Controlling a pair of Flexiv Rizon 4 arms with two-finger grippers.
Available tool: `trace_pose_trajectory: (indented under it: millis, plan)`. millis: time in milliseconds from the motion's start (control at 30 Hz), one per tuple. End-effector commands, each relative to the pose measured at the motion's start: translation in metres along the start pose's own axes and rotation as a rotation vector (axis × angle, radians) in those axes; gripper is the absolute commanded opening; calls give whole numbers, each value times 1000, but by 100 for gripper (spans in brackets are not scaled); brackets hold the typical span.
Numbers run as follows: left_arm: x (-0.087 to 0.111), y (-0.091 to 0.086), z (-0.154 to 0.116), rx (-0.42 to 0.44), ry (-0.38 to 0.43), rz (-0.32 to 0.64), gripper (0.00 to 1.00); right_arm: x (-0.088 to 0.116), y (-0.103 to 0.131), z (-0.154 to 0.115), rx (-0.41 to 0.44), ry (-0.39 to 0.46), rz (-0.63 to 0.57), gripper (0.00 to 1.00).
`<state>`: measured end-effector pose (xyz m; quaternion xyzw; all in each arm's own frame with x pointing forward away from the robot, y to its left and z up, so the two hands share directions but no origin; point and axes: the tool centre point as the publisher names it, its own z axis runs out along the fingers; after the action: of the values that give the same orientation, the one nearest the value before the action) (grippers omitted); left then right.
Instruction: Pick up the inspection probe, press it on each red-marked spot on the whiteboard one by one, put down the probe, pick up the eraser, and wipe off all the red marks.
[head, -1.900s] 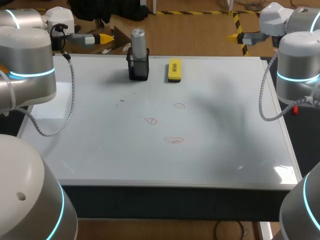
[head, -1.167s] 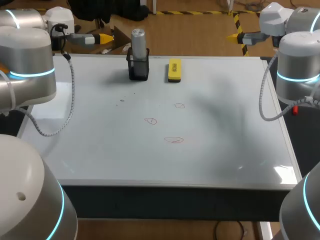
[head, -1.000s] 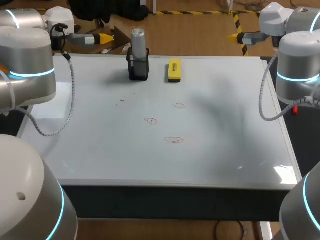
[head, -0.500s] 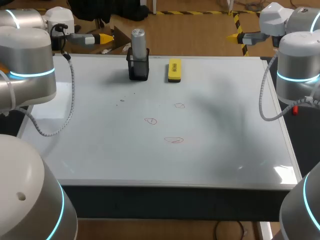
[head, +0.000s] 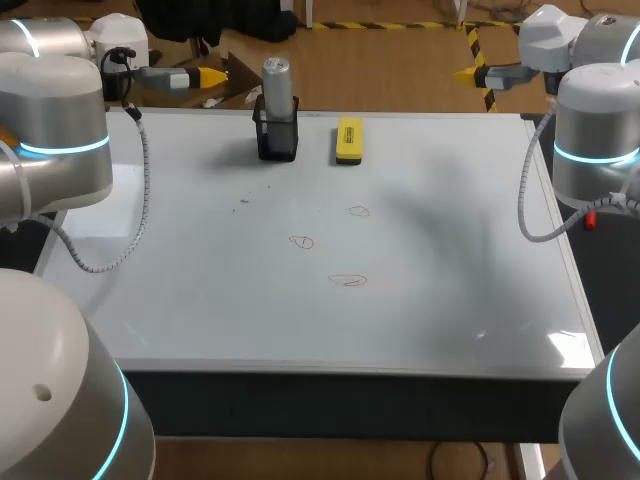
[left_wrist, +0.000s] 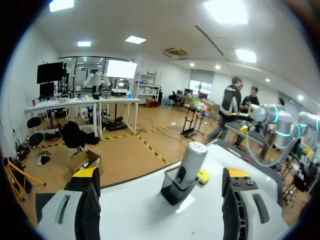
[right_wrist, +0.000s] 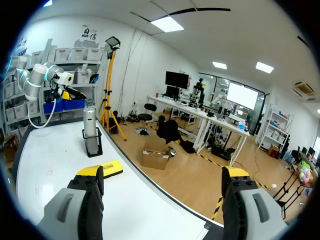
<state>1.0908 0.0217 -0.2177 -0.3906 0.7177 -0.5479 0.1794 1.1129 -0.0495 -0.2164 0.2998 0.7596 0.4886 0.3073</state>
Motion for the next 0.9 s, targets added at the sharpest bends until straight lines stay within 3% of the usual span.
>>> trace_pose_trajectory:
  millis: [33,633,733,833,900]
  plan:
    - [0,0,0,-1,2,-1,100,0,0,0,2,1,0,100]
    - [0,0,0,-1,2,-1,100,0,0,0,2,1,0,100]
    - [-2,-10,2,31,11,47,100,0,0,0,2,1,0,100]
    - [5,-14,7,47,63,102,100,0,0,0,2,1,0,100]
    - [11,-14,11,78,150,131,100,0,0,0,2,1,0,100]
